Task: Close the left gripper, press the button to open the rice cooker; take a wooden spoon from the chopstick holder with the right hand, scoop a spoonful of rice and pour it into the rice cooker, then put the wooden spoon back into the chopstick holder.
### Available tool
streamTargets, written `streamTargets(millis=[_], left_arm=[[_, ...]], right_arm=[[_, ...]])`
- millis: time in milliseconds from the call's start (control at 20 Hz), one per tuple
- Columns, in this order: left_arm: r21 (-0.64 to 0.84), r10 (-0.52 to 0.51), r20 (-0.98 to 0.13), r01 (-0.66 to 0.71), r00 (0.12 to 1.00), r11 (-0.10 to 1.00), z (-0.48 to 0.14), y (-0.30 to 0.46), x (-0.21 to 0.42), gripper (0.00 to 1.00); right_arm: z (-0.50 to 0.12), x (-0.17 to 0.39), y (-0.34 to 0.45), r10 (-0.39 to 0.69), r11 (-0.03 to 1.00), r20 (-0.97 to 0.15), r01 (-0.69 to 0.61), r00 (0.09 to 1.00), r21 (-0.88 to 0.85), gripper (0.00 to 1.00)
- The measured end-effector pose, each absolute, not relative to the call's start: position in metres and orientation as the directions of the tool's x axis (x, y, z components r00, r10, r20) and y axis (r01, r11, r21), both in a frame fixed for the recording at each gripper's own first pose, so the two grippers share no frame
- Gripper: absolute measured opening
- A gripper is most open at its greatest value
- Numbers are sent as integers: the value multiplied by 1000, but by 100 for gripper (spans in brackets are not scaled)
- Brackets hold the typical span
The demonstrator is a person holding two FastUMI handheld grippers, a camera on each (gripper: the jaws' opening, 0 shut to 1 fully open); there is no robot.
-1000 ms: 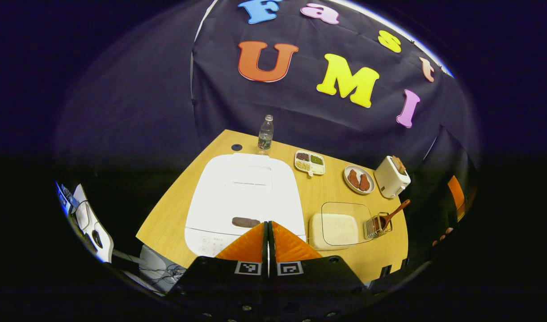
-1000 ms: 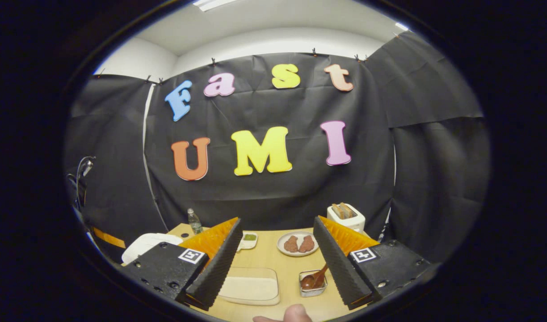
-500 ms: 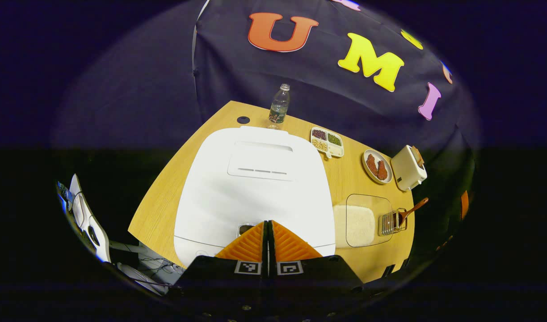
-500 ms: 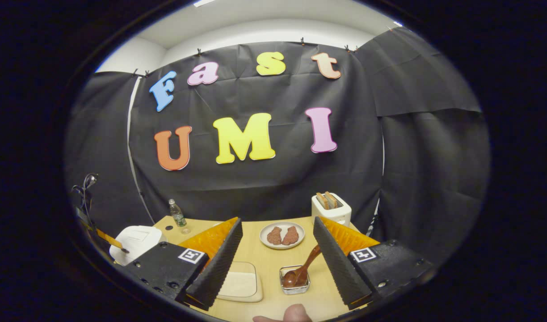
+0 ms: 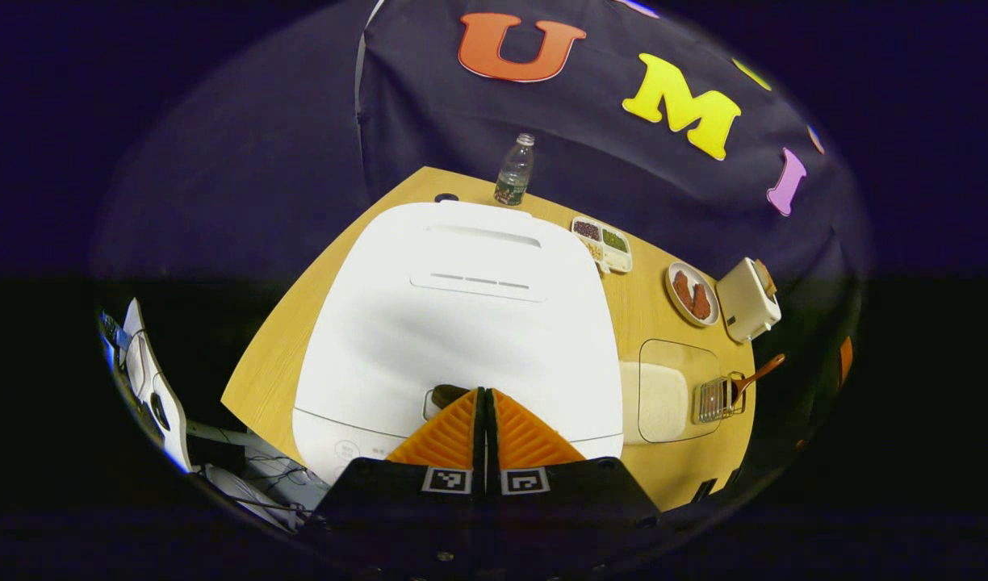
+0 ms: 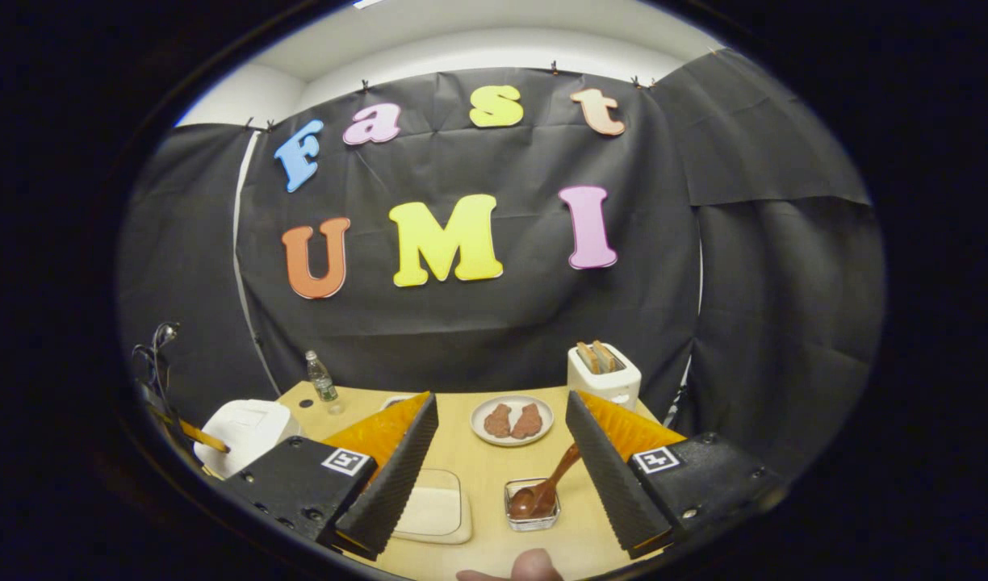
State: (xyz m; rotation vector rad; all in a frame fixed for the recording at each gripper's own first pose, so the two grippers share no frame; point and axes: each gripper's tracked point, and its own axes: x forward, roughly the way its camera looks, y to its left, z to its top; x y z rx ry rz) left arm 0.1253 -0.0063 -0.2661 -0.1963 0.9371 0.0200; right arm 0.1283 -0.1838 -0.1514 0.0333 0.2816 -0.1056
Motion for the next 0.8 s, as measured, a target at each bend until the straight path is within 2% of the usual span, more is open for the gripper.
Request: streamTargets(millis=[150,250,350,500,600,650,700,750,800], left_arm=[[-161,-65,-779,-97,624,982,-261,-7,127,0],[-155,-42,-726,-103,687,983,-239,-6,135,0],[-139,-21,-635,-87,772,986,-206,-8,147,0],[-93,-12,-492,-39,871,995,-152,-10,168,1],[-56,-4,-397,-19,918,998,-116,-15,181,20],[-44,0,-363,-17,932,999,-106,-16,184,48],[-37,4,-339,-17,941,999,-97,-16,186,62],[-27,9,-310,-19,951,999,-87,-14,191,81],[-24,7,-281,-15,960,1000,-78,-14,193,84]], right_arm=[[-149,127,-180,-87,995,-281,96,956,19,100],[-139,126,-184,-96,995,-257,103,962,15,100],[-131,124,-186,-105,994,-235,111,966,15,97],[-126,121,-185,-107,993,-224,114,969,17,100],[-117,119,-187,-112,993,-212,118,971,16,100],[-112,117,-188,-115,993,-200,120,973,15,97],[-106,115,-189,-117,993,-188,121,975,10,97],[-100,114,-191,-119,993,-176,121,977,4,97],[-94,113,-191,-120,993,-163,121,979,-3,97]])
